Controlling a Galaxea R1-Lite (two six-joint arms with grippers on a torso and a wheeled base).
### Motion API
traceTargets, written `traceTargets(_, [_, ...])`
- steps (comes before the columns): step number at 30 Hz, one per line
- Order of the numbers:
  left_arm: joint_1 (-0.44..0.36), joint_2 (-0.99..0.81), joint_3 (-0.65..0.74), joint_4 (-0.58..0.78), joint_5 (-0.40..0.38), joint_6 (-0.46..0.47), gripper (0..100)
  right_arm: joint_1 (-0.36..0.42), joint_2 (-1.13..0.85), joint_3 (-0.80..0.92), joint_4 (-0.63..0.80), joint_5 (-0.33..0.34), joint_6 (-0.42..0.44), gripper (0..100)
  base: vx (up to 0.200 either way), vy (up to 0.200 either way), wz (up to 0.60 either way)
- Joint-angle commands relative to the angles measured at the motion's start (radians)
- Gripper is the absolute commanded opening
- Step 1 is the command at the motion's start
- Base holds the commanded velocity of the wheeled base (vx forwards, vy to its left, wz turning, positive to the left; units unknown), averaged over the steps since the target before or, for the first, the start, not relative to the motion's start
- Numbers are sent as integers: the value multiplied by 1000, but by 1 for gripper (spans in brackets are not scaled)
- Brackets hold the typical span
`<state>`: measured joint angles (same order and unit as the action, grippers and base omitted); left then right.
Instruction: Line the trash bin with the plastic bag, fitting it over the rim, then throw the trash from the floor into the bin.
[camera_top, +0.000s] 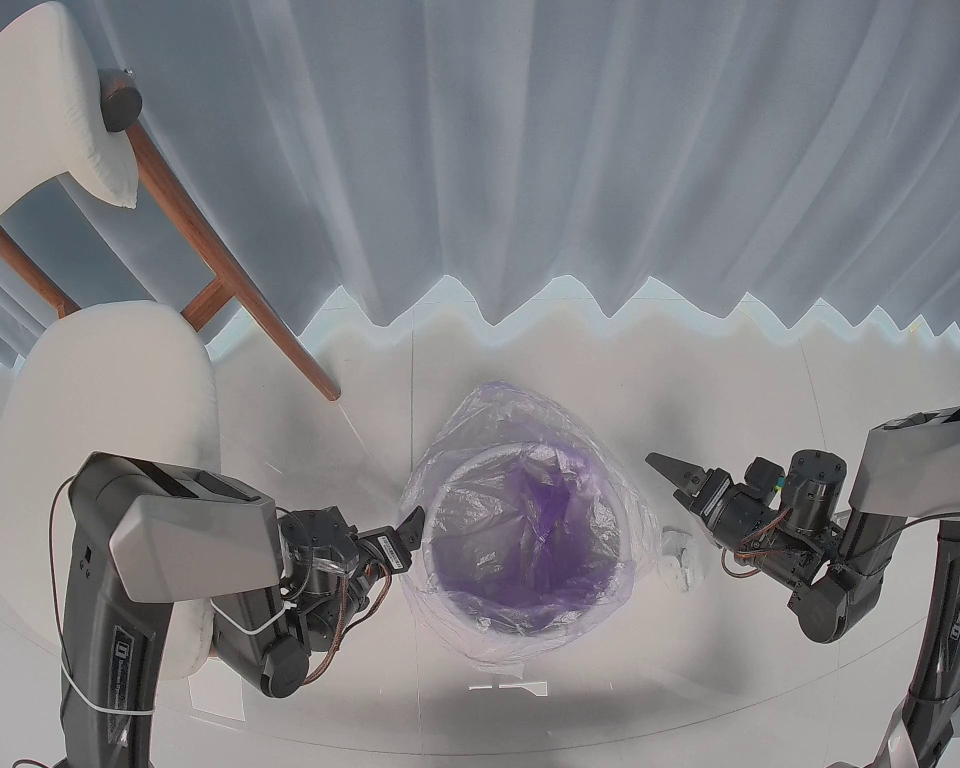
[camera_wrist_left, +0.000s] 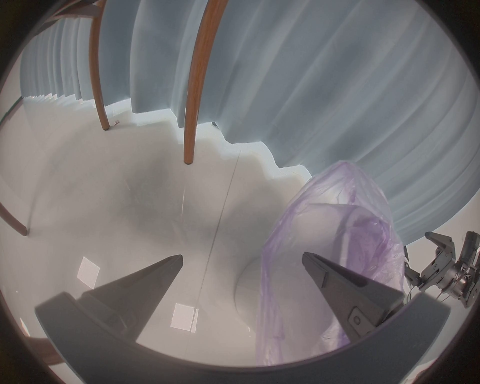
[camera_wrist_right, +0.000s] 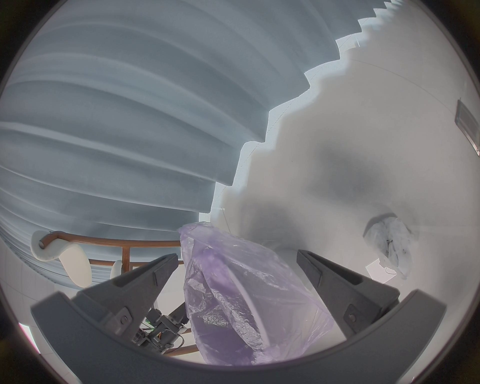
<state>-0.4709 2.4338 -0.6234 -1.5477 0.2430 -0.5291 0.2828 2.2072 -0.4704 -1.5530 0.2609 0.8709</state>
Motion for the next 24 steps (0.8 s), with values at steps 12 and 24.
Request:
traceTargets(12, [-75, -375, 182, -5, 82, 29, 100, 1, 6, 6, -18, 1, -3, 100, 0, 0, 0])
traceTargets(24, [-362, -751, -29, 26, 7, 87, 100, 3, -57, 10, -18, 5, 7, 100, 0, 0, 0])
